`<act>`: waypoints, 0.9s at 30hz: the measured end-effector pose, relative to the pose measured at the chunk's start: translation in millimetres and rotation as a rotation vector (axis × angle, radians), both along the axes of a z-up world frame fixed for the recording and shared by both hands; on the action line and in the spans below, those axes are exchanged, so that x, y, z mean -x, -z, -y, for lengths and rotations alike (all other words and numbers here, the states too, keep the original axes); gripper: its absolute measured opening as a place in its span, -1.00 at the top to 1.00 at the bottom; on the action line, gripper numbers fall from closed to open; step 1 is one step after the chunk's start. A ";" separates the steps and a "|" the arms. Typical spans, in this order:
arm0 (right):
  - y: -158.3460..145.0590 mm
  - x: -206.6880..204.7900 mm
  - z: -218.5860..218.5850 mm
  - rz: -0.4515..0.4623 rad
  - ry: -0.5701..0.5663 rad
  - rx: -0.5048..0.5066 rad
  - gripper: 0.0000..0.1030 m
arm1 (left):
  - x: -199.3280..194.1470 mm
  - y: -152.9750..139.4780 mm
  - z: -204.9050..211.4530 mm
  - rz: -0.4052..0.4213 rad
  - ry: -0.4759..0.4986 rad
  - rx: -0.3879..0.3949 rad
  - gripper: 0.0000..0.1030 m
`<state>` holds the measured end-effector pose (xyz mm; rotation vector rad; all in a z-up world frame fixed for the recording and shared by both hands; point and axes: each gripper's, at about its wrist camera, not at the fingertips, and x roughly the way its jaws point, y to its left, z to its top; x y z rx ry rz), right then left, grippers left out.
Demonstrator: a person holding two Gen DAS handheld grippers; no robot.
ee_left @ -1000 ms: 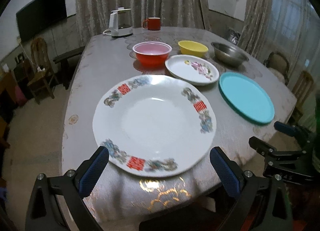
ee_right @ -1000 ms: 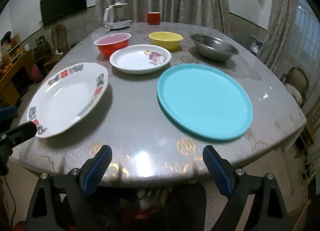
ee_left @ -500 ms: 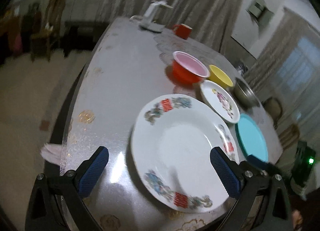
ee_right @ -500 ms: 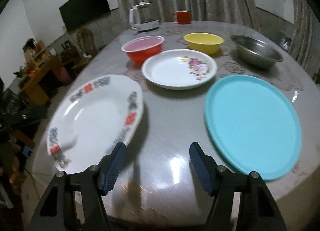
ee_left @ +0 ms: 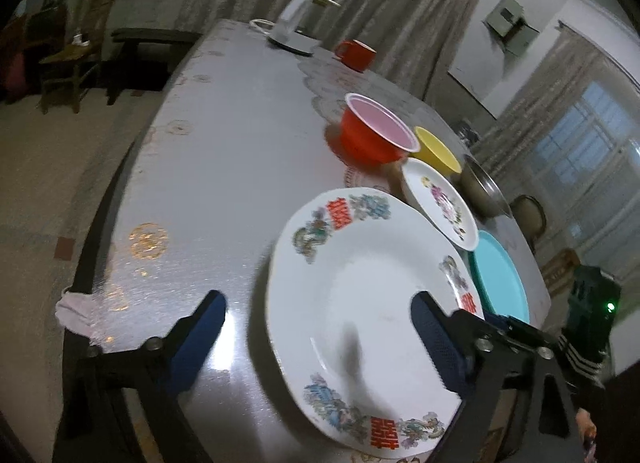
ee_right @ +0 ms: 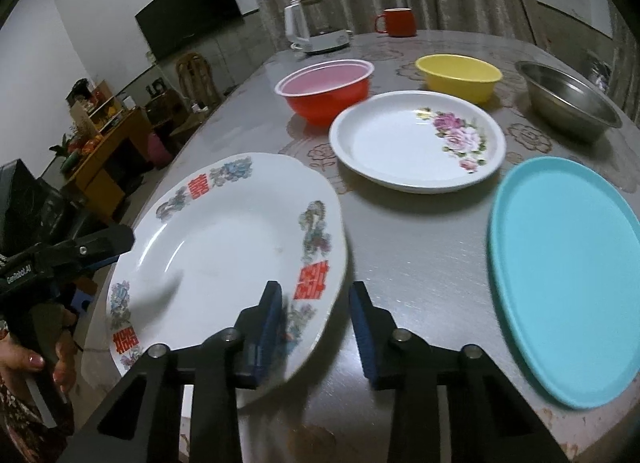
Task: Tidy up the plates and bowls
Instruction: 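Reach both grippers to the rim of the large red-character plate and grasp it, then lift the large plate with both grippers and carry it over the teal plate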
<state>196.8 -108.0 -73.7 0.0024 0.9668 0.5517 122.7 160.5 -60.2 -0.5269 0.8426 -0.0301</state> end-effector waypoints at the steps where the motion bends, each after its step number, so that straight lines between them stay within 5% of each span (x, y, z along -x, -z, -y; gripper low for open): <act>1: 1.0 -0.3 -1.0 -0.002 -0.005 -0.005 0.39 | -0.9 0.9 0.4 -0.004 0.007 -0.003 -0.59; 7: 7.5 -5.2 -7.4 -0.016 -0.025 -0.013 0.42 | -4.5 13.3 1.5 -0.039 0.049 0.034 -0.33; 13: 11.0 -7.8 -8.8 0.004 -0.044 -0.019 0.42 | -5.4 14.7 12.9 -0.026 0.104 -0.024 -0.18; 27: 11.8 -0.7 -8.7 0.080 -0.116 -0.014 0.49 | -1.5 17.1 47.7 0.009 0.124 -0.302 -0.16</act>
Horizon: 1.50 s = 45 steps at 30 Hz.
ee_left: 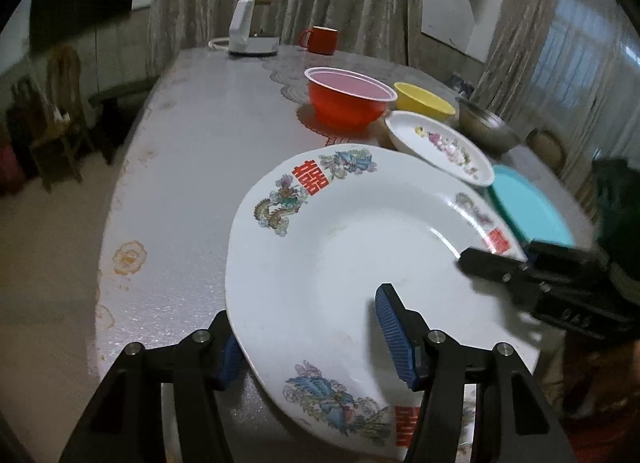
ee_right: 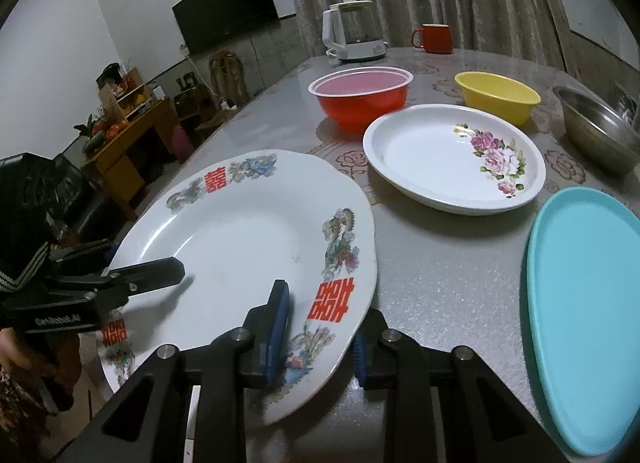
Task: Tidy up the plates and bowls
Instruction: 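Lift the large plate with both grippers and carry it over the teal plate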
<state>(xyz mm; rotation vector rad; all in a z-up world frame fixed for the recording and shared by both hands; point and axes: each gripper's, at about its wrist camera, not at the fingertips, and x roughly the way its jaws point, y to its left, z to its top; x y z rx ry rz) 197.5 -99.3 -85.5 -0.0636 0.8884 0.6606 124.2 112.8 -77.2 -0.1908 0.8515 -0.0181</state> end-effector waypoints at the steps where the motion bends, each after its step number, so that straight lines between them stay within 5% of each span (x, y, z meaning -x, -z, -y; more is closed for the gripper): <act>1: -0.1 0.6 0.3 0.004 -0.002 0.003 0.49 | 1.2 0.3 2.4 0.002 0.006 -0.013 -0.16; 26: -31.7 49.8 109.6 0.068 0.090 -0.036 0.48 | -6.2 -21.4 105.8 0.054 0.198 0.008 -0.16; 45: -48.6 25.3 210.4 0.102 0.280 -0.029 0.48 | -79.2 -28.4 199.4 0.030 0.335 0.022 -0.17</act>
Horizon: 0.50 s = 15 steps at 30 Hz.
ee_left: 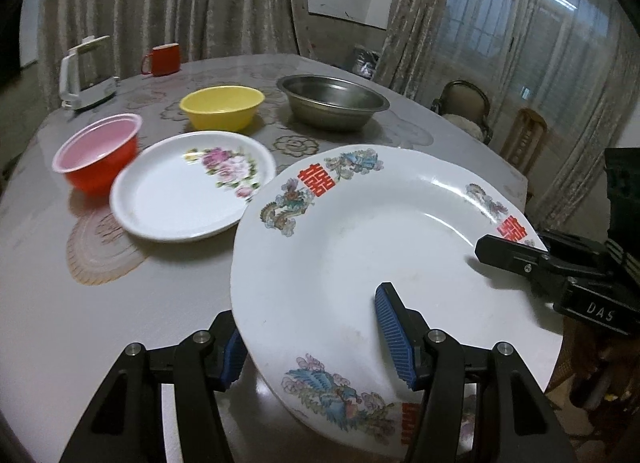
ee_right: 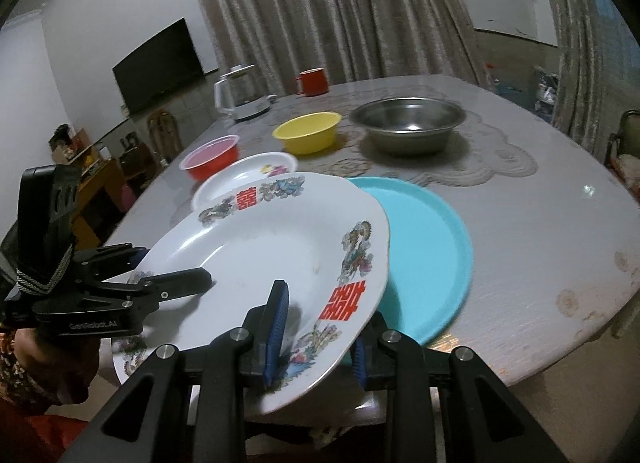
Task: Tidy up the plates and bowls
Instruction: 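Lift the large plate with both grippers and carry it over the teal plate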
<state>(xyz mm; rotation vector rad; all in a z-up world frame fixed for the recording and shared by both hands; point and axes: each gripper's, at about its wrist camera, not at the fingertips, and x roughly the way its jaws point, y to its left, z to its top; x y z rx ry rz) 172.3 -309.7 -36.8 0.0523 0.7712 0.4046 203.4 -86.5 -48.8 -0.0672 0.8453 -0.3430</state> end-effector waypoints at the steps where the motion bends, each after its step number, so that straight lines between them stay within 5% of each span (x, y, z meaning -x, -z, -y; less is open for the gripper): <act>1: 0.1 -3.1 4.1 0.007 0.005 0.009 0.48 | -4.9 0.8 4.1 -0.002 0.006 0.000 -0.17; 15: 21.4 -54.5 41.3 -0.026 0.102 0.048 0.48 | -48.2 14.3 43.7 -0.035 0.011 -0.090 -0.15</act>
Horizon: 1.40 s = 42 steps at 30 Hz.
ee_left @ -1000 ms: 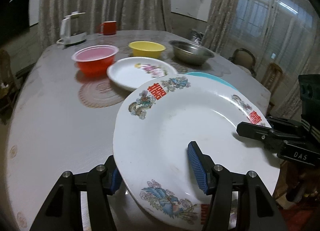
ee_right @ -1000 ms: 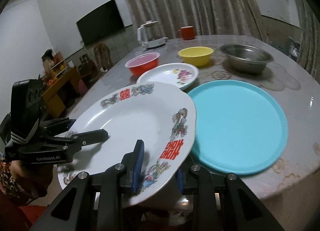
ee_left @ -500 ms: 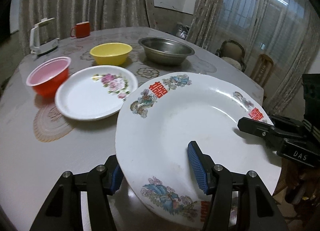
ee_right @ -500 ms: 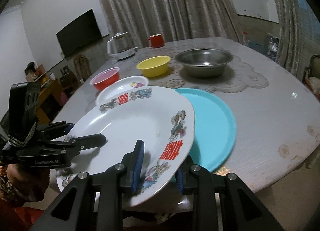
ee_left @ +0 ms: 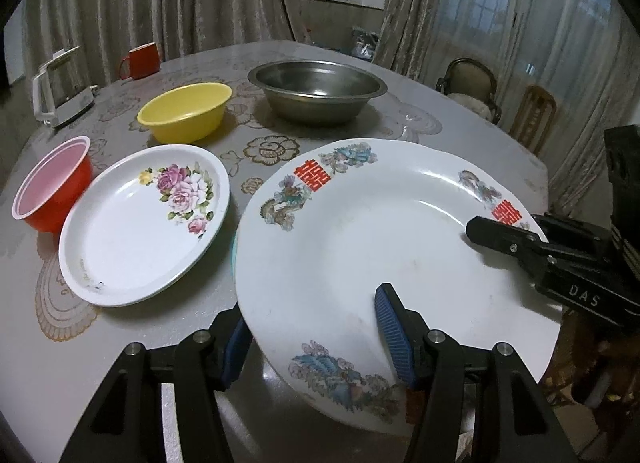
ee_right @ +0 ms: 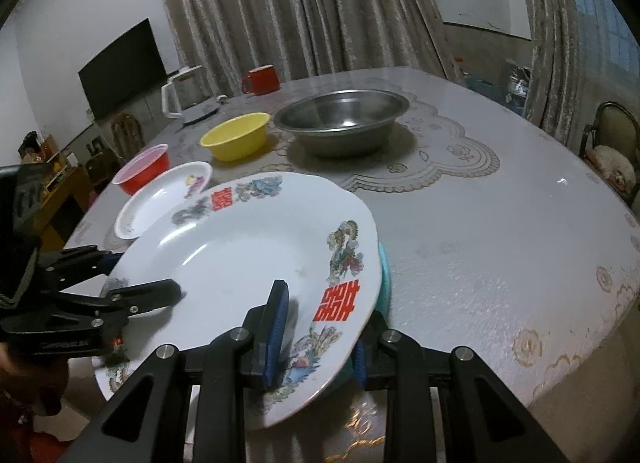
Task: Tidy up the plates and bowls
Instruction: 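Lift the large plate with both grippers and carry it over the teal plate, then lower the large plate onto the teal plate and open both grippers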
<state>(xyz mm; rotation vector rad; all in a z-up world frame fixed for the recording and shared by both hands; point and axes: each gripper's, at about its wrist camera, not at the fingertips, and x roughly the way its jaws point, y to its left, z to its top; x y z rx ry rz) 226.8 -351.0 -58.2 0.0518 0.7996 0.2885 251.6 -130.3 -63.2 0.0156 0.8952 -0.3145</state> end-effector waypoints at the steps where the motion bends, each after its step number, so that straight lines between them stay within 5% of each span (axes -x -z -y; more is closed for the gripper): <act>1: 1.7 -2.3 1.4 -0.001 0.009 -0.002 0.48 | -0.6 1.0 1.3 -0.002 -0.004 -0.006 -0.15; 16: 14.2 -11.7 4.5 -0.004 0.054 -0.004 0.46 | -1.5 3.7 4.0 0.001 -0.026 -0.035 -0.03; 30: 13.2 -13.5 0.0 -0.023 0.070 0.006 0.39 | 13.9 -2.3 -13.5 0.000 -0.066 0.049 0.26; 42: 2.7 19.2 8.7 -0.059 0.115 -0.041 0.38 | 28.6 -7.0 -22.7 0.010 -0.062 0.073 0.31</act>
